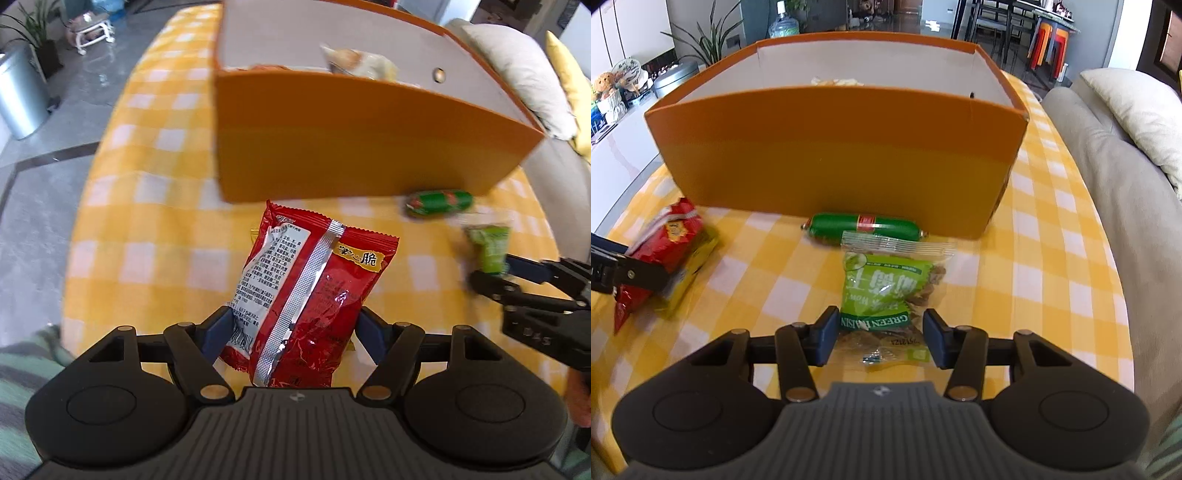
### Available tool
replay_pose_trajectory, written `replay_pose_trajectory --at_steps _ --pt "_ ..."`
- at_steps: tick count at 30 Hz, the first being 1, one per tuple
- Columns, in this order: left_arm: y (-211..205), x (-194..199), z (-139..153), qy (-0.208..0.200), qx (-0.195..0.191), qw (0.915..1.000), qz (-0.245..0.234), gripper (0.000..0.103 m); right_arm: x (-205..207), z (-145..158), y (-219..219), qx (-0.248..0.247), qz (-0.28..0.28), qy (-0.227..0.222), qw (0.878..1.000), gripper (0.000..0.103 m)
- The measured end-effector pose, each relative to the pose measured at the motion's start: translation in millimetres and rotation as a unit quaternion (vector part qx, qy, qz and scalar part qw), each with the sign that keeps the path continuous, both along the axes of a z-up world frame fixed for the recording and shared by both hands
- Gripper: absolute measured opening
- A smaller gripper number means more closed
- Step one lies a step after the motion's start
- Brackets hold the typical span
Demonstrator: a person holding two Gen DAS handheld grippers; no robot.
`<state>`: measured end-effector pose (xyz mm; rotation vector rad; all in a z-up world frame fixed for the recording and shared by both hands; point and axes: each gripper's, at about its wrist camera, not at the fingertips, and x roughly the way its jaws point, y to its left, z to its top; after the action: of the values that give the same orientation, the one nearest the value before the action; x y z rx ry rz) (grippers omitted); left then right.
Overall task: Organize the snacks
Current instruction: 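Grasp the red chip bag with the left gripper while the right grasps the green nut bag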
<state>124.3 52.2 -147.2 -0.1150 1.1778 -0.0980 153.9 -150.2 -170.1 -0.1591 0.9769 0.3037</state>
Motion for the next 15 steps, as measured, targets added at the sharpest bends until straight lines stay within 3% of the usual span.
replay_pose_trajectory --at_steps 4,15 --pt "-11.6 -2.0 0.0 -0.009 0.034 0.9989 -0.03 0.087 -3.6 0.6 0.1 -0.003 0.004 0.005 1.0 0.048" --pt "-15.4 -0.3 16.9 -0.048 0.079 0.9896 -0.11 0.09 -9.0 1.4 -1.7 0.0 0.007 0.011 1.0 0.05"
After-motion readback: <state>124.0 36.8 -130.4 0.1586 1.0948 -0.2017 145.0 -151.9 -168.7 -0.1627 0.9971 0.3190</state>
